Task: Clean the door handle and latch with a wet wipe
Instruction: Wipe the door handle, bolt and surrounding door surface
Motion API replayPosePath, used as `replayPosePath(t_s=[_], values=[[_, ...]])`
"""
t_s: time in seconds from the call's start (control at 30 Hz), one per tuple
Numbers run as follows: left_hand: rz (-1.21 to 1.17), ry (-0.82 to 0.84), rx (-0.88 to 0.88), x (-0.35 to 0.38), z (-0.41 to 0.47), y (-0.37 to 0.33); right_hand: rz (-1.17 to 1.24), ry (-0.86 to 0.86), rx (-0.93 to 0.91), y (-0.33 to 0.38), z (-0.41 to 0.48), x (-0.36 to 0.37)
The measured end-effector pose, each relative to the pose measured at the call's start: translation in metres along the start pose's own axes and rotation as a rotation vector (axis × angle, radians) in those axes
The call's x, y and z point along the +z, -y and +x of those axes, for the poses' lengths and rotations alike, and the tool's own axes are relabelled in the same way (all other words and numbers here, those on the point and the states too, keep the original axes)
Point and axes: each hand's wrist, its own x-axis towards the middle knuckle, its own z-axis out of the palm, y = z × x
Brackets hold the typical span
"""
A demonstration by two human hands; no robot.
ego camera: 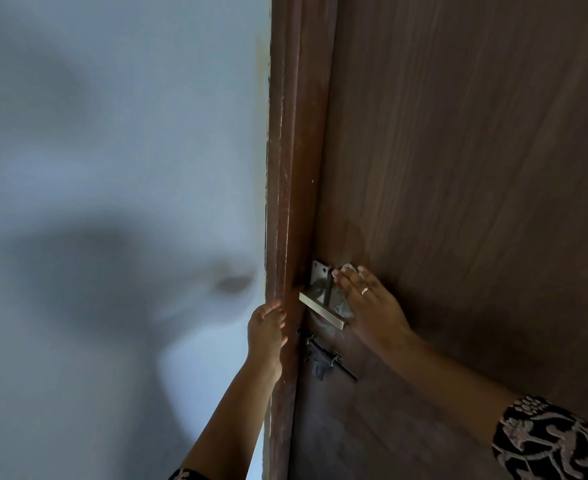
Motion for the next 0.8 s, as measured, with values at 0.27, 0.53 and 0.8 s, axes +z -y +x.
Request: replayPosePath(t_s=[0.27,0.53,0.8], values=[[0.0,0.008,-0.006,-0.005,0.006,0.005,0.018,0.048,-0.106,0.01,-0.018,0.009],[-0.023,0.016,-0.054,-0.001,0.009,0.011,-0.12,0.086,-0.165,0.013,-0.012,0.01],[-0.025,-0.002,-0.082,-0.007,0.013,0.014,0.061,0.053,-0.011,0.009,-0.023,0.01]])
